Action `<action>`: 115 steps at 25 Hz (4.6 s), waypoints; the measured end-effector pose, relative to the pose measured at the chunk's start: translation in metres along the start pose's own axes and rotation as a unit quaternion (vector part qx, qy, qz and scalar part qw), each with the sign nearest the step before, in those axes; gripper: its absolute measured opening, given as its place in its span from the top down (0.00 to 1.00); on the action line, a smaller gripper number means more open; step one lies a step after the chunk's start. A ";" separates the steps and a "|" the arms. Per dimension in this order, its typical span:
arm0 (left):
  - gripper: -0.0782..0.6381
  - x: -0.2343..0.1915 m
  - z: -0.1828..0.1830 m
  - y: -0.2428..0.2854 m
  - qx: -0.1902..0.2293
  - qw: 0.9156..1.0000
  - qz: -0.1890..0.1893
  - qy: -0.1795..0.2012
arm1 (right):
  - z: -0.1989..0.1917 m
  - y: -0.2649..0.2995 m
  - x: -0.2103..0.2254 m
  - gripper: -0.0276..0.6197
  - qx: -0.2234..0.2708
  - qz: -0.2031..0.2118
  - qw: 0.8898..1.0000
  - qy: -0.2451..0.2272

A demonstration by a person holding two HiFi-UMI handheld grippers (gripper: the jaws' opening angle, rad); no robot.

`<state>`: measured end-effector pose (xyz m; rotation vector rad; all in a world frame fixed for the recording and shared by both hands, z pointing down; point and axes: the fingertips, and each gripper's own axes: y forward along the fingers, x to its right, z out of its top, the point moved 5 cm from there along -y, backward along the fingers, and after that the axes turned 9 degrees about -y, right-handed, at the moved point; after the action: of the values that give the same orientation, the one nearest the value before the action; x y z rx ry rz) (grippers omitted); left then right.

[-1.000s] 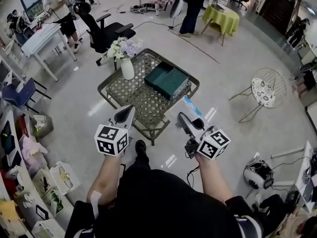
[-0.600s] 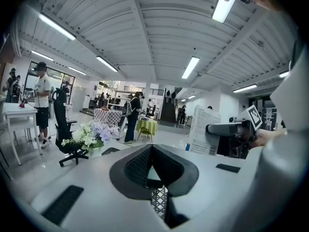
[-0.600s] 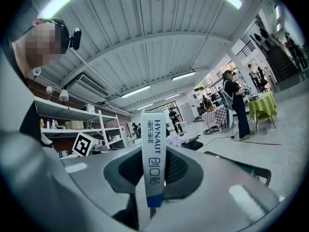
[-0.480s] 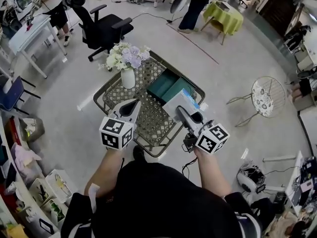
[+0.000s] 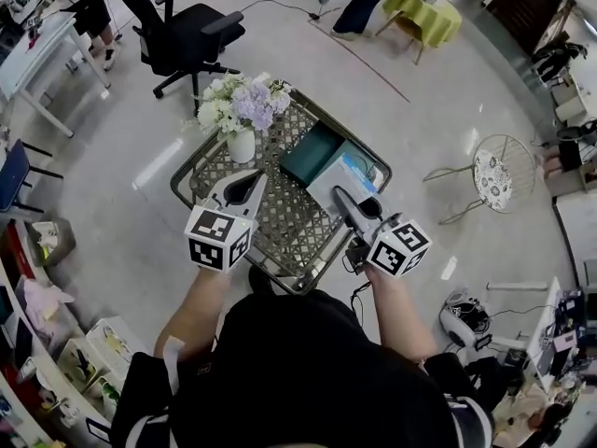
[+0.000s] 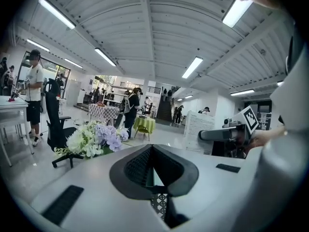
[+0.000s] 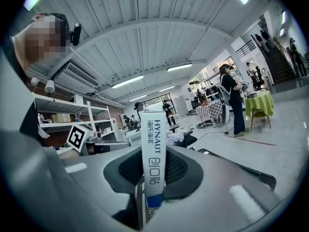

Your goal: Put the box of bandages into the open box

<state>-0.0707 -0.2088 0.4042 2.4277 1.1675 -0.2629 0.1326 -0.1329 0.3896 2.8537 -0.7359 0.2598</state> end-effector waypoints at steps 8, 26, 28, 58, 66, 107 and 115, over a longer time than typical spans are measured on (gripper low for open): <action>0.88 0.000 -0.015 0.030 -0.022 0.999 0.016 -0.019 | -0.021 0.019 0.044 0.83 -0.036 0.009 0.999 0.000; 0.88 -0.020 -0.038 0.102 -0.085 0.990 0.096 -0.057 | -0.088 0.115 0.152 0.83 -0.121 0.089 0.988 -0.048; 0.88 -0.025 -0.045 0.104 -0.096 0.988 0.106 -0.064 | -0.102 0.125 0.160 0.83 -0.131 0.095 0.985 -0.062; 0.88 -0.057 -0.083 0.097 -0.131 0.981 0.119 -0.084 | -0.224 0.158 0.126 0.76 -0.277 0.186 0.928 -0.165; 0.88 -0.056 -0.097 0.080 -0.139 0.978 0.126 -0.087 | -0.222 0.183 0.133 0.82 -0.240 0.159 0.939 -0.190; 0.88 -0.065 -0.100 0.070 -0.127 0.979 0.119 -0.108 | -0.235 0.156 0.115 0.68 -0.344 0.143 0.908 -0.190; 0.88 -0.057 -0.103 0.075 -0.134 0.979 0.111 -0.106 | -0.238 0.154 0.108 0.65 -0.339 0.153 0.914 -0.162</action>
<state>-0.0499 -0.2428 0.5375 2.2060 0.7768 -0.2669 0.1203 -0.2629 0.6633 2.1276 -1.0782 -0.3750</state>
